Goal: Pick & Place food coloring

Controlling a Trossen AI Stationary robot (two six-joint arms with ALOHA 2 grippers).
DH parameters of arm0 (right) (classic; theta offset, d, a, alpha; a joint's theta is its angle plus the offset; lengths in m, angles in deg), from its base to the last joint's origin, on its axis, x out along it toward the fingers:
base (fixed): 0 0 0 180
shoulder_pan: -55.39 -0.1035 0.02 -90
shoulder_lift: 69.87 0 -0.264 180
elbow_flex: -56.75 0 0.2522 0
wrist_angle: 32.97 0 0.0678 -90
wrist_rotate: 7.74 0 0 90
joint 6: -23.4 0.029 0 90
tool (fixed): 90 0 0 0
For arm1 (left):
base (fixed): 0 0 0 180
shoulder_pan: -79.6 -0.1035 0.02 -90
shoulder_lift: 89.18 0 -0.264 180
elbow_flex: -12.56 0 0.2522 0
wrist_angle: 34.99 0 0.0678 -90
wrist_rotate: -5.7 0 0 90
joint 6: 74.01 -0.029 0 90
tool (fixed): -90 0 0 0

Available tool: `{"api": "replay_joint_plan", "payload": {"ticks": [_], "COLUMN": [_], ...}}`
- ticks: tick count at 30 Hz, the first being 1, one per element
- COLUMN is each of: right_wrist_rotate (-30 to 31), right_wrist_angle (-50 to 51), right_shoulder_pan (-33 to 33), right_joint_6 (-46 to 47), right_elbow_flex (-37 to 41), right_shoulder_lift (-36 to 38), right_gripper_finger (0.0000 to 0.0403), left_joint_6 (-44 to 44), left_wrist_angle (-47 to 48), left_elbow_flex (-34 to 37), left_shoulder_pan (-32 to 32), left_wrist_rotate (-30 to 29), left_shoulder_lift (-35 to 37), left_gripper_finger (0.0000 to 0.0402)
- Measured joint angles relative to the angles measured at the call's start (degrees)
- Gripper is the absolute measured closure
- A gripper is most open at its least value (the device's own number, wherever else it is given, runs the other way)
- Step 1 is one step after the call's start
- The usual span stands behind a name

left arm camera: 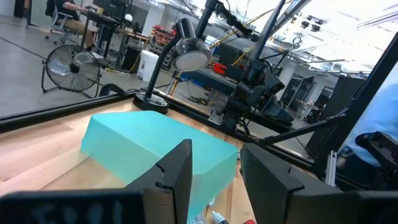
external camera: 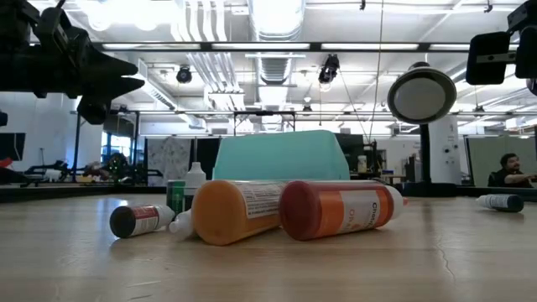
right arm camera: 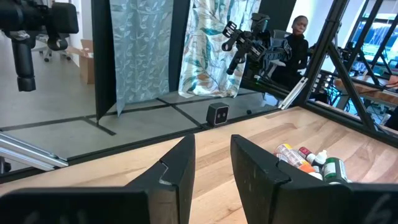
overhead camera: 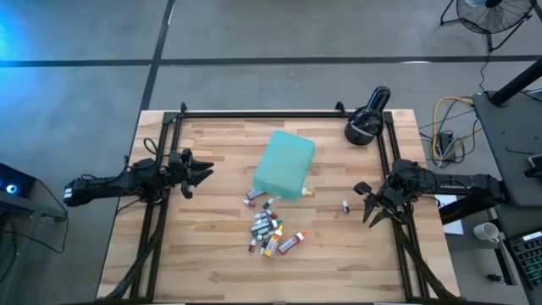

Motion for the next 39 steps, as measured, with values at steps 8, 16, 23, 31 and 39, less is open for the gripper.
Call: {"api": "replay_joint_plan", "payload": {"ticks": [8, 16, 23, 31, 39], "right_wrist_rotate": [0.0, 0.1, 6.5, 20.4, 45.7], "right_wrist_angle": [0.0, 0.0, -0.8, -1.8, -2.0], "right_shoulder_pan": [0.0, 0.0, 0.0, 0.0, 0.0], "right_joint_6": [0.0, 0.0, 1.3, 14.5, 36.4], "right_elbow_flex": [0.0, 0.0, 0.0, 0.0, 0.0], "right_shoulder_lift": [0.0, 0.0, 0.0, 0.0, -0.1], "right_gripper_finger": [0.0307, 0.0307, 0.0307, 0.0307, 0.0307], "left_joint_6": [0.0, 0.0, 0.0, 0.0, 0.0], "left_wrist_angle": [0.0, 0.0, 0.0, 0.0, 0.0], "left_elbow_flex": [0.0, 0.0, 0.0, 0.0, 0.0], "left_shoulder_pan": [0.0, 0.0, 0.0, 0.0, 0.0], "left_wrist_rotate": [0.0, 0.0, 0.0, 0.0, 0.0], "left_shoulder_lift": [0.0, 0.0, 0.0, 0.0, 0.0], "left_gripper_finger": [0.0291, 0.0291, 0.0291, 0.0291, 0.0291]}}
